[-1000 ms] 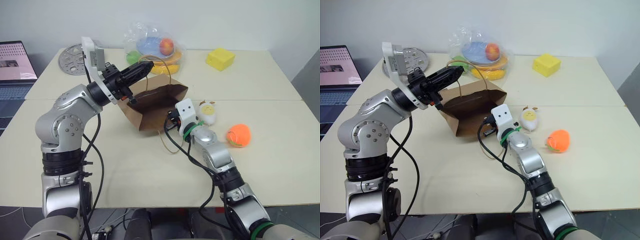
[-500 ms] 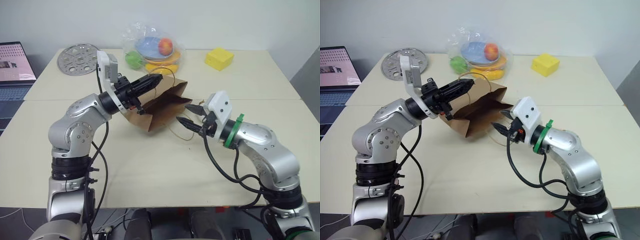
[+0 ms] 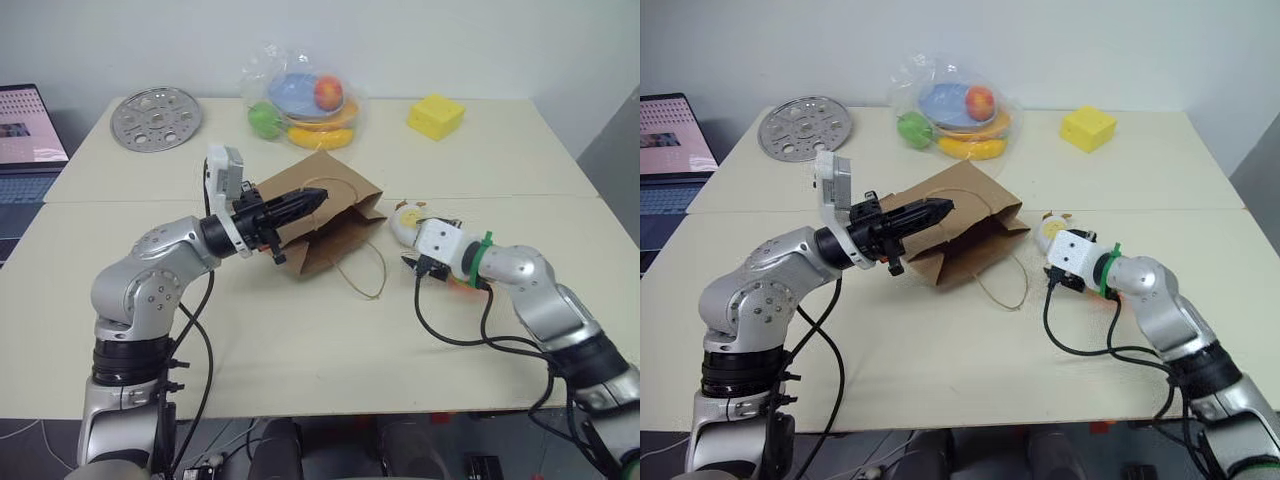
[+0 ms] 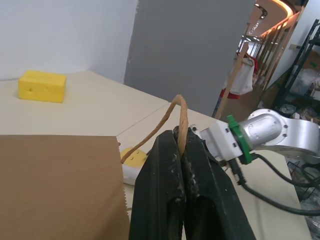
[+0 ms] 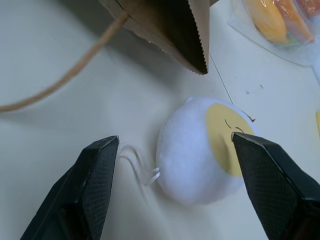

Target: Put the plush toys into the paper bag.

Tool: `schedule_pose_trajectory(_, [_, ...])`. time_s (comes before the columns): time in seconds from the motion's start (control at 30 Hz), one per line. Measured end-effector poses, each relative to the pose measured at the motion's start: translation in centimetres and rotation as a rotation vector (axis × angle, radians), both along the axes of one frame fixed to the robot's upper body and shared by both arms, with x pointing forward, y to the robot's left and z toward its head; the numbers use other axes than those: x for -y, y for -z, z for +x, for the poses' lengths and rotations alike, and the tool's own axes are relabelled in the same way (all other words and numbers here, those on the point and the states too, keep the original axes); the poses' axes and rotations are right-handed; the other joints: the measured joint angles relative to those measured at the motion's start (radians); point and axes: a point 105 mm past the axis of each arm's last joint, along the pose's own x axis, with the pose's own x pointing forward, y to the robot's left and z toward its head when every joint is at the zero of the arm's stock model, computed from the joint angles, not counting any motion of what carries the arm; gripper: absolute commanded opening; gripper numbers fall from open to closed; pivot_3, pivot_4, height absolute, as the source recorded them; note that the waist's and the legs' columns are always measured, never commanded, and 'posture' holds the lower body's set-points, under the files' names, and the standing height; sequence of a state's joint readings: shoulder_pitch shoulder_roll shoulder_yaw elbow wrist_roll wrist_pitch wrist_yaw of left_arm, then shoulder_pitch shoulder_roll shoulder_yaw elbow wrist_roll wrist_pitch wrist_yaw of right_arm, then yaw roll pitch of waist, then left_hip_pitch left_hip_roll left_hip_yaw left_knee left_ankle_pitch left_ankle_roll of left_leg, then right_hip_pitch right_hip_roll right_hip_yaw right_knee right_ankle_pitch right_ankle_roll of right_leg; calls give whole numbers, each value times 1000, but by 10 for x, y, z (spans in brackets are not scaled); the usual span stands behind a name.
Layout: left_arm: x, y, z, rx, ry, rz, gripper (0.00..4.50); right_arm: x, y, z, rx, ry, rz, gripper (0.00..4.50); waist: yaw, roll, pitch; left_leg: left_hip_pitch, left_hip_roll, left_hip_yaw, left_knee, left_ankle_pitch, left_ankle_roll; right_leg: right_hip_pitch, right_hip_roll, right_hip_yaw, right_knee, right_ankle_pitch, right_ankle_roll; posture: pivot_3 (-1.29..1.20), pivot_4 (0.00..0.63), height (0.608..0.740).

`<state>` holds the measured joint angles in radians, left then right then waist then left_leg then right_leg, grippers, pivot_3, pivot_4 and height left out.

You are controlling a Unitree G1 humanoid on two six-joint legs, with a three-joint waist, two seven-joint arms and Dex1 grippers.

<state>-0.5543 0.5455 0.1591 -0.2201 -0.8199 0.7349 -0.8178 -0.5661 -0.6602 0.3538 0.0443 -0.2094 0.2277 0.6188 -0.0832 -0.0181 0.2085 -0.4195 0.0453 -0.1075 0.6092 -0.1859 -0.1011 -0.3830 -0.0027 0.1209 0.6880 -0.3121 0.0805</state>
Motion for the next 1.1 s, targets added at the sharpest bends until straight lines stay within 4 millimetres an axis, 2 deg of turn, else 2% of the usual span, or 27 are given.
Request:
schedule_pose_trajectory(0.1, [-4,-2,-1,3,-5,6,0,3,7,9,27,29,-20,2476,5,0,0,0,0,0,0,0,0,0,0,0,0,0,0,0,150,740])
schedule_pose_trajectory(0.17, [-5,-3,-2,-4,-2,0,0,3,5,13,49,30,-36,1669,7,0,0,-1,0,0,0,0,0,0,-1,-1,0,0,0,0,150,740])
schedule_pose_trajectory(0.33, [-7,-5,-3,-8,-1,0,0,7,4,16,73,26,-50,21,6,0,0,0,0,-1,0,0,0,0,0,-1,0,0,0,0,150,740])
schedule_pose_trajectory(0.5, [-8,-4,-4,-18,10,13,0,14,-6,9,52,-5,-59,21,9,0,0,-1,0,-1,0,0,0,0,0,-1,0,0,0,0,150,740])
schedule_pose_trajectory(0.53, [-7,-4,-5,-18,16,14,0,17,-11,2,27,-31,-58,21,10,0,0,-1,-1,-1,0,0,0,0,-1,-1,0,0,0,0,150,740])
schedule_pose_trajectory(0.6, [-7,-5,-6,-15,26,14,0,25,-23,-26,-71,-129,-83,21,21,2,1,-2,-1,-2,-1,0,0,0,-1,-2,0,0,0,0,150,740])
schedule_pose_trajectory(0.67, [-7,-6,-7,-17,31,12,0,24,-45,-50,-140,-209,-81,21,26,1,1,-1,0,-2,-1,0,0,0,-1,-2,-1,0,0,0,150,740])
schedule_pose_trajectory(0.77, [-7,-5,-8,-22,40,13,0,6,-68,-79,-204,-324,-2,21,20,1,1,1,0,-2,-1,0,0,2,0,-2,-1,0,0,0,150,740])
schedule_pose_trajectory(0.9, [-6,-4,-10,-32,59,14,0,-22,-78,-100,-270,-433,101,21,21,1,1,2,0,-1,0,0,0,3,0,-1,-1,0,0,0,150,740])
schedule_pose_trajectory(1.0, [-6,-6,-11,-27,65,16,0,-51,-86,-90,-222,-459,204,21,16,0,1,2,0,0,1,0,0,3,0,-1,-1,0,0,0,150,740])
schedule_pose_trajectory(1.1, [-5,-10,-12,-17,74,10,0,-81,-73,-72,-217,-445,260,21,15,0,1,2,1,-1,1,0,0,3,0,-1,-1,0,0,0,150,740])
